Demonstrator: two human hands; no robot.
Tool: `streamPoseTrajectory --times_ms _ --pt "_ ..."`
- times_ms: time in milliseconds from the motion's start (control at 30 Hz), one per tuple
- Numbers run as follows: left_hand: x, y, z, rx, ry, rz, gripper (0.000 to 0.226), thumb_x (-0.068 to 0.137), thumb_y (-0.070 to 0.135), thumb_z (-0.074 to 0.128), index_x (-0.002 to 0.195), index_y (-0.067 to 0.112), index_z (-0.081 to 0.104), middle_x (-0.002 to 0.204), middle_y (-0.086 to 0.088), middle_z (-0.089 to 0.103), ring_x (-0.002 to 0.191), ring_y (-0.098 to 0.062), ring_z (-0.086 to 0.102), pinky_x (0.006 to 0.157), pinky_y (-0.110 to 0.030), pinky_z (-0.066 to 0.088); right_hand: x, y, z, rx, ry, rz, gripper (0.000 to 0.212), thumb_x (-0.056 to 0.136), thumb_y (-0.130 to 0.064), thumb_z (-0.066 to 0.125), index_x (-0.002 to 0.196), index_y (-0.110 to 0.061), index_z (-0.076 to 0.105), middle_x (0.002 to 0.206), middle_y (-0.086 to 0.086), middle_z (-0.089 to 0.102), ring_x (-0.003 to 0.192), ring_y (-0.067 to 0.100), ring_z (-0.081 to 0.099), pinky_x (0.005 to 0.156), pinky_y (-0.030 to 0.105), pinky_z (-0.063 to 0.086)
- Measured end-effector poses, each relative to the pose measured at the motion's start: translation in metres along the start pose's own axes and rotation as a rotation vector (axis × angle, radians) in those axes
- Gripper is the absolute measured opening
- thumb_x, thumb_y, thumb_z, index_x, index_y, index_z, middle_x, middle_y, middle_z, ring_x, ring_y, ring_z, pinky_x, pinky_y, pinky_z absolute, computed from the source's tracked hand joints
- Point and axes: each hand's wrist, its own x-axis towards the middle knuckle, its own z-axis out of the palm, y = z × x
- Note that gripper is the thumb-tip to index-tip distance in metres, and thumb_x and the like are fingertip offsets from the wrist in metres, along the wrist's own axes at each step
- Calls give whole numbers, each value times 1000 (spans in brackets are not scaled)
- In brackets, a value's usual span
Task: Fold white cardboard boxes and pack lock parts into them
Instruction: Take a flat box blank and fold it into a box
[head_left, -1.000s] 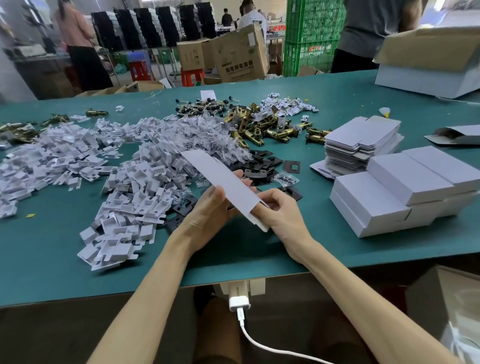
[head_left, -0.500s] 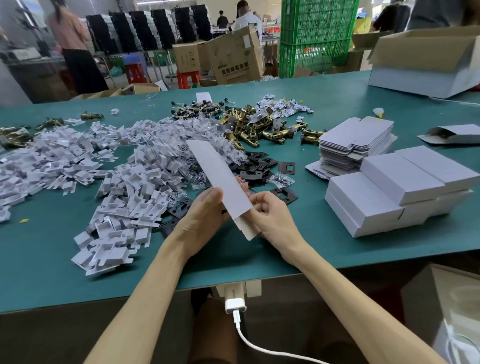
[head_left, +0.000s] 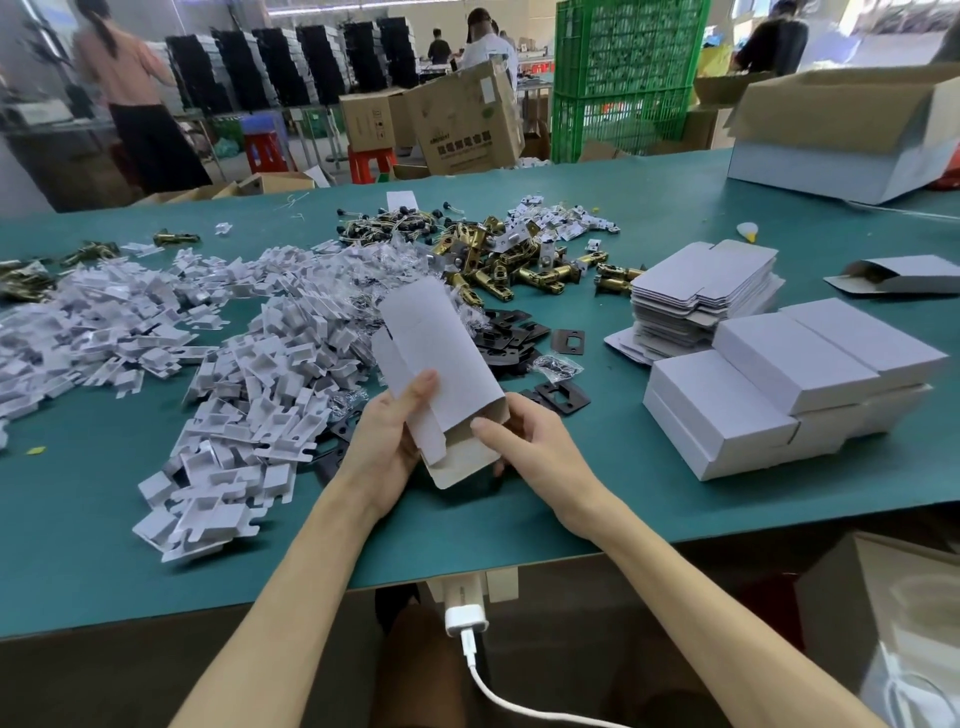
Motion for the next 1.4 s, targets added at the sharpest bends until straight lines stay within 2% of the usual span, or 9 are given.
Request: streamPoseTrajectory --times_ms 133,433,567,700,800,967,1100,1267,1400 --pt "0 -1 -1 -3 -19 -20 42 85 28 80 121 7 72 120 -16 75 101 -28 75 80 -39 63 -1 -5 2 34 25 3 62 100 -49 57 97 13 58 79 19 58 68 25 56 67 43 47" --pt "0 -6 4 102 30 29 46 102 40 60 126 1 68 120 -17 75 106 -33 74 92 -44 61 -4 -5 2 49 77 43 61 107 -34 50 87 23 55 89 41 63 70 42 58 67 50 44" --pt "1 -5 2 90 25 18 35 102 32 60 116 2 72 115 -19 76 94 -28 77 76 -35 64 -3 -5 3 52 69 49 70 104 -44 51 66 15 43 72 14 50 69 26 42 70 39 29" --pt "1 -9 1 105 -24 42 39 98 34 65 120 2 71 117 -20 76 98 -30 76 80 -37 64 -2 -5 2 49 101 48 62 107 -39 49 68 9 40 71 9 46 67 26 35 67 39 25" --pt "3 -10 1 88 -39 61 45 94 35 70 126 4 69 121 -18 75 105 -32 74 88 -42 63 -2 -4 1 71 153 39 60 108 -36 48 71 12 42 71 11 47 68 24 37 67 39 27" --pt "6 -12 -1 74 -56 88 44 90 19 74 130 4 64 116 -20 76 95 -27 76 81 -36 64 -2 -3 1 146 205 63 71 107 -41 47 86 26 46 90 46 53 78 26 46 72 40 32" --pt "5 -10 -2 53 -53 85 49 88 16 77 132 2 61 116 -22 75 95 -29 76 77 -35 64 -1 -7 2 168 212 51 79 99 -58 46 85 21 49 80 26 54 76 27 46 71 40 32" --pt "2 -12 0 147 -197 84 66 91 21 74 151 21 46 133 -11 71 117 -29 71 86 -41 63 1 -2 -3 275 299 43 37 106 -42 49 110 -12 69 109 15 73 94 23 67 82 41 53" --pt "0 -11 4 231 -217 90 72 92 27 73 157 26 42 134 -3 70 121 -24 68 77 -38 65 2 -1 -5 337 227 20 41 104 -45 47 140 -29 58 132 -5 69 119 20 67 95 39 57"
